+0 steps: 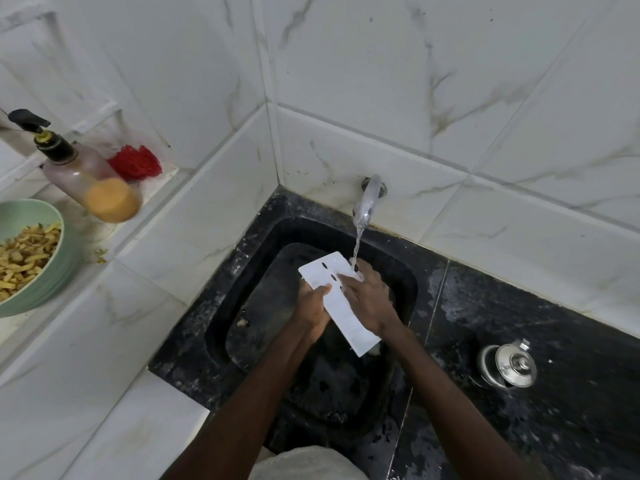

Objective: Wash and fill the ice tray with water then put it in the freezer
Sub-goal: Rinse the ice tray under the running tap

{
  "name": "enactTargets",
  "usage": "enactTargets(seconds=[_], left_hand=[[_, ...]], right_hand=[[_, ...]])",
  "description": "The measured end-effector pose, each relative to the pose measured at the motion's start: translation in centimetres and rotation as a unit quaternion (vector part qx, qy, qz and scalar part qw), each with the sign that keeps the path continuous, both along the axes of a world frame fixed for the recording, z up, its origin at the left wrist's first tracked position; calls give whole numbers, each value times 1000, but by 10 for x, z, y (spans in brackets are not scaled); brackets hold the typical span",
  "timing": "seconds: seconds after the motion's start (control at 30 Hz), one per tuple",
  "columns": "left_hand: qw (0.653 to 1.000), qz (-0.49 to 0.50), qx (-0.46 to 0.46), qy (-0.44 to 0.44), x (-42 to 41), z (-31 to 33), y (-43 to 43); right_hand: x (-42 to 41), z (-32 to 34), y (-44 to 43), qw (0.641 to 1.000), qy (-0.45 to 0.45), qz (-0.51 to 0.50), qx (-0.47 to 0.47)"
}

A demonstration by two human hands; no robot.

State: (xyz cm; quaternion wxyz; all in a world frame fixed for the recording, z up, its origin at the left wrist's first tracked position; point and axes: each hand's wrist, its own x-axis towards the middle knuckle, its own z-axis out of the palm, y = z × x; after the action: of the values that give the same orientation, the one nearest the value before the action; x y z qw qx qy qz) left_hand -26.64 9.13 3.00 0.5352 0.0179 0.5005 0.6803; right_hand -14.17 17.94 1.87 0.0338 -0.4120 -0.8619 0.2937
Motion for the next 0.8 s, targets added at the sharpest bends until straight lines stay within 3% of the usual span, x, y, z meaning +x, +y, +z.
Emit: enactTargets(seconds=[0.1,0.2,0.37,0.5,0.7,0.8], left_hand=[[1000,10,7,10,-5,-1,0],[1000,15,13,6,-7,-1,3],[1000,14,-5,-4,-8,-6,8],[1000,22,-18,7,-17,-11,4],[1000,12,-18,7,-4,-12,-3],[999,30,-14,-2,-9,-9,1]], right_hand=[[8,-3,1,999,44,-8,-17],[15,0,3,991,96,-89,17],[10,-2,-9,998,-1,-52,36],[12,-6,-11,999,36,-26,-20],[13,3,-2,997,-41,-41,47],[6,5,-11,999,-4,-32,-22]])
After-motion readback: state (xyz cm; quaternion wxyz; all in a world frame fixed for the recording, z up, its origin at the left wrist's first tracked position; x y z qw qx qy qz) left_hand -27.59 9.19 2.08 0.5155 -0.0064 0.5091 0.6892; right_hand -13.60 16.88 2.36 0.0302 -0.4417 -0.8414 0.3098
